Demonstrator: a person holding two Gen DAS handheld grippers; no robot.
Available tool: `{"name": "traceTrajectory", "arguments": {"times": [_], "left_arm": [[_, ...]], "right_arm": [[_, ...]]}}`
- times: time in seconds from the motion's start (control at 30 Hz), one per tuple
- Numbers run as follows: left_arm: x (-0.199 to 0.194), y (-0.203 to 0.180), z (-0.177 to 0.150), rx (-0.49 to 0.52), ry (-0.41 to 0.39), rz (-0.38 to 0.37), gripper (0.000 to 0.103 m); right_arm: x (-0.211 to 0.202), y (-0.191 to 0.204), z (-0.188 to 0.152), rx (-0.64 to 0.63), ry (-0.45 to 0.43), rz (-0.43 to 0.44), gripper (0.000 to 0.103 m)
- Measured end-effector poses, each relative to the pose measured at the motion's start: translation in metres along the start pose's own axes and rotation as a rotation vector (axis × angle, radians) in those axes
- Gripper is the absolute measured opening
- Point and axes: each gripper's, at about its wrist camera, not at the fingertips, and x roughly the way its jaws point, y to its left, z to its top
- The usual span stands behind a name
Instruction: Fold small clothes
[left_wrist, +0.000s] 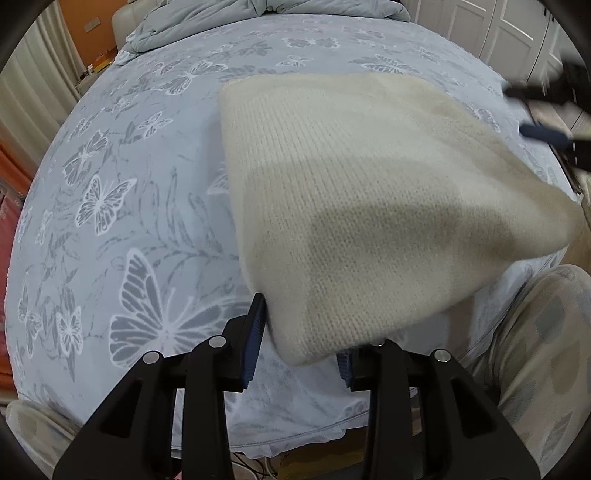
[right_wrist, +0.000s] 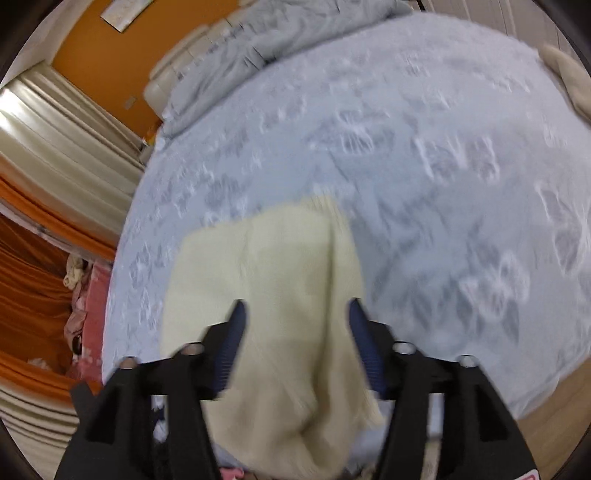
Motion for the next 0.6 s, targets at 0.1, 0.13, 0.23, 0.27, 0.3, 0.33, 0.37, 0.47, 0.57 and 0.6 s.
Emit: {"name": "traceTrajectory", "arguments": {"times": [0.1, 0.13, 0.23, 0.27, 0.3, 0.33, 0.37, 0.47, 0.57, 0.6], "left_arm": [[0.001, 0.0, 0.001, -0.001, 0.003, 0.0, 0.034], [0.001, 0.0, 0.001, -0.004, 0.005, -0.002, 0.034], [0.002, 0.002, 0.0, -0.007, 0.014, -0.004, 0.034], [0.002, 0.002, 0.0, -0.008, 0.016, -0.006, 0.034], [0.002, 0.003, 0.0, -0.011, 0.018, -0.005, 0.034], [0.002, 0.004, -0.001, -0.014, 0.019, -0.007, 0.035], [0.002, 0.005, 0.0, -0.015, 0.021, -0.011, 0.035], [0.003, 0.005, 0.0, -0.013, 0.019, -0.015, 0.036], [0.006, 0.004, -0.001, -0.017, 0.024, -0.011, 0.037], [0.007, 0.004, -0.001, -0.02, 0.028, -0.013, 0.038]], "right_arm": [[0.03, 0.004, 0.006, 0.006, 0.102, 0.031, 0.065], [0.045, 0.005, 0.003, 0.012, 0.15, 0.016, 0.065], [0.071, 0.009, -0.005, -0.018, 0.209, -0.037, 0.017], [0.069, 0.013, -0.006, -0.027, 0.2, -0.005, 0.014], [0.059, 0.019, -0.002, -0.03, 0.166, 0.027, 0.014], [0.043, 0.025, 0.003, -0.041, 0.107, 0.066, 0.013], [0.024, 0.031, 0.01, -0.053, 0.05, 0.105, 0.012], [-0.012, 0.033, 0.024, -0.07, -0.052, 0.138, 0.004], [0.028, 0.004, 0.018, -0.056, 0.061, 0.012, 0.004], [0.052, -0.009, 0.01, -0.044, 0.141, -0.05, 0.005]]}}
